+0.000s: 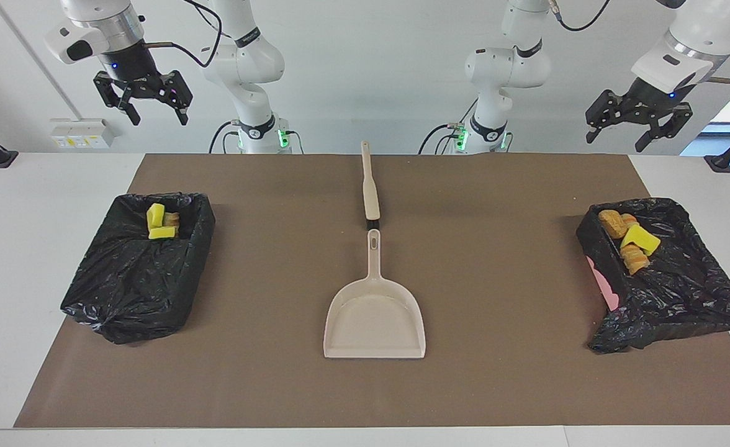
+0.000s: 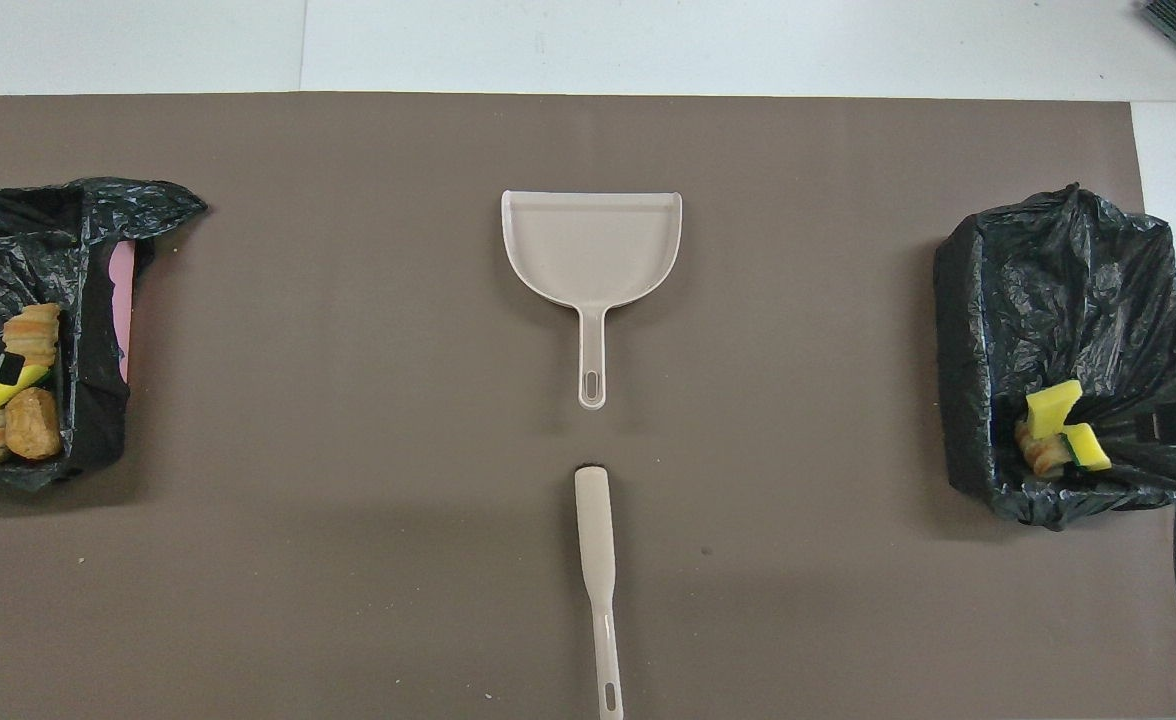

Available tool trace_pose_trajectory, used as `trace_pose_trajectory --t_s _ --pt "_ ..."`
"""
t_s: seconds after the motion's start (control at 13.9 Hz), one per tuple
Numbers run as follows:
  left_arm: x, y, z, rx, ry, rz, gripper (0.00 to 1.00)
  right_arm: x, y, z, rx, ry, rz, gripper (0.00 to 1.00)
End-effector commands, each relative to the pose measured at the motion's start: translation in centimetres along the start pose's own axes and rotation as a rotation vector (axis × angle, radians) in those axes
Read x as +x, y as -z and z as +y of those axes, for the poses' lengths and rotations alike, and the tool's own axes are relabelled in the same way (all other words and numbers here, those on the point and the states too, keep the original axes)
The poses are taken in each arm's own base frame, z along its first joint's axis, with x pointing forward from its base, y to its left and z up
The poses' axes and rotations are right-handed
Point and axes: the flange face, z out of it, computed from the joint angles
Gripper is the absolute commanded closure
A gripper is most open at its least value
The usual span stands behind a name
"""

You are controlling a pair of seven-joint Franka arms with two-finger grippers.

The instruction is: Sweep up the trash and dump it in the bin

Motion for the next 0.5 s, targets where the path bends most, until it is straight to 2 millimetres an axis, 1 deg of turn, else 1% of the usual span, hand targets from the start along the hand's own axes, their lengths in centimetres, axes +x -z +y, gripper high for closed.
trace_pose_trajectory --t_s 0.0,0.14,0.22,0.36,0.43 --pt "-0.16 0.93 -0.15 0.001 -0.011 0.005 0.0 -0.21 0.39 -0.04 0.018 -0.005 0.008 0.0" --pt "-0.37 1.01 -0.43 0.006 -0.003 0.004 0.0 -0.14 0.26 -0.04 0.018 -0.006 0.006 0.0" --pt "-0.5 1.01 -0.23 0.009 -0.013 -0.001 0.0 -0.13 0.33 -0.12 0.018 -0.004 0.008 0.0" --pt "-0.15 1.07 -0.55 0.014 0.003 0.03 0.0 -0.13 0.33 -0.12 0.018 -0.004 0.008 0.0" --pt "0.2 0.74 -0.73 0.017 0.021 0.047 0.0 -0.13 0.26 -0.12 0.018 -0.004 0.006 0.0"
